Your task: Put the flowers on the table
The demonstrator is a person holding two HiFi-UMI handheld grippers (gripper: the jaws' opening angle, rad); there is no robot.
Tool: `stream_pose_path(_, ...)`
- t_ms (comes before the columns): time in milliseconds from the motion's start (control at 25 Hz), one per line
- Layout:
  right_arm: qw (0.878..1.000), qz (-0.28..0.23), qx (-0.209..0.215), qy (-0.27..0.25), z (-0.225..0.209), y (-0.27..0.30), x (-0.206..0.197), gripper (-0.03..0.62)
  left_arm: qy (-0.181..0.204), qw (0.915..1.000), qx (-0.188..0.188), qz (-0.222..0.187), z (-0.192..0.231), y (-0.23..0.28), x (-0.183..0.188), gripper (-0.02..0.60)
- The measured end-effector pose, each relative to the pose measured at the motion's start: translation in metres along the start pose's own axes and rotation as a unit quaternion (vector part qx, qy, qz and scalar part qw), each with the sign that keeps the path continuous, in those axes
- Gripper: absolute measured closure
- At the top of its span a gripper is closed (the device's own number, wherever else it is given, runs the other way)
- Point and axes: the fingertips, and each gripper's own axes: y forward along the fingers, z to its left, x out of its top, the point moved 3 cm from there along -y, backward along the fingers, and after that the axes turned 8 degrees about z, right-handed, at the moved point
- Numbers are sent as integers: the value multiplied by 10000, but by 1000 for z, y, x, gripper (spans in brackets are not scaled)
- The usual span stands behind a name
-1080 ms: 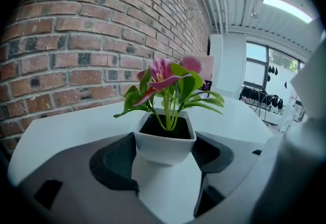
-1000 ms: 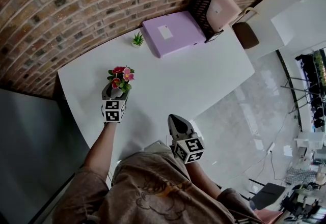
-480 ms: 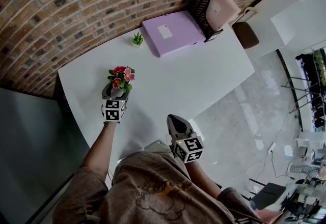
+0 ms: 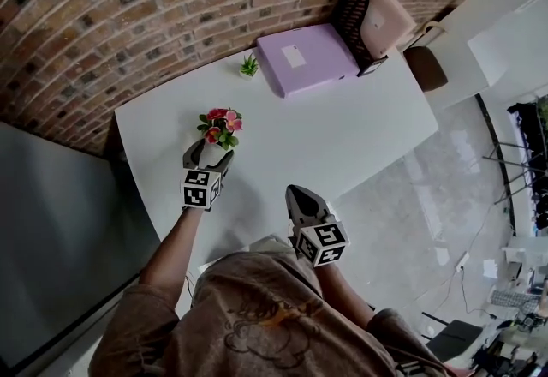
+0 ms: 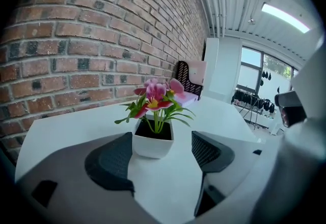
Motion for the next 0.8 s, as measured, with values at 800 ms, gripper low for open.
stream_pose_path(800, 9955, -244, 754, -512, 50, 37, 46, 589, -848, 9931, 128, -797, 6, -140, 27, 219)
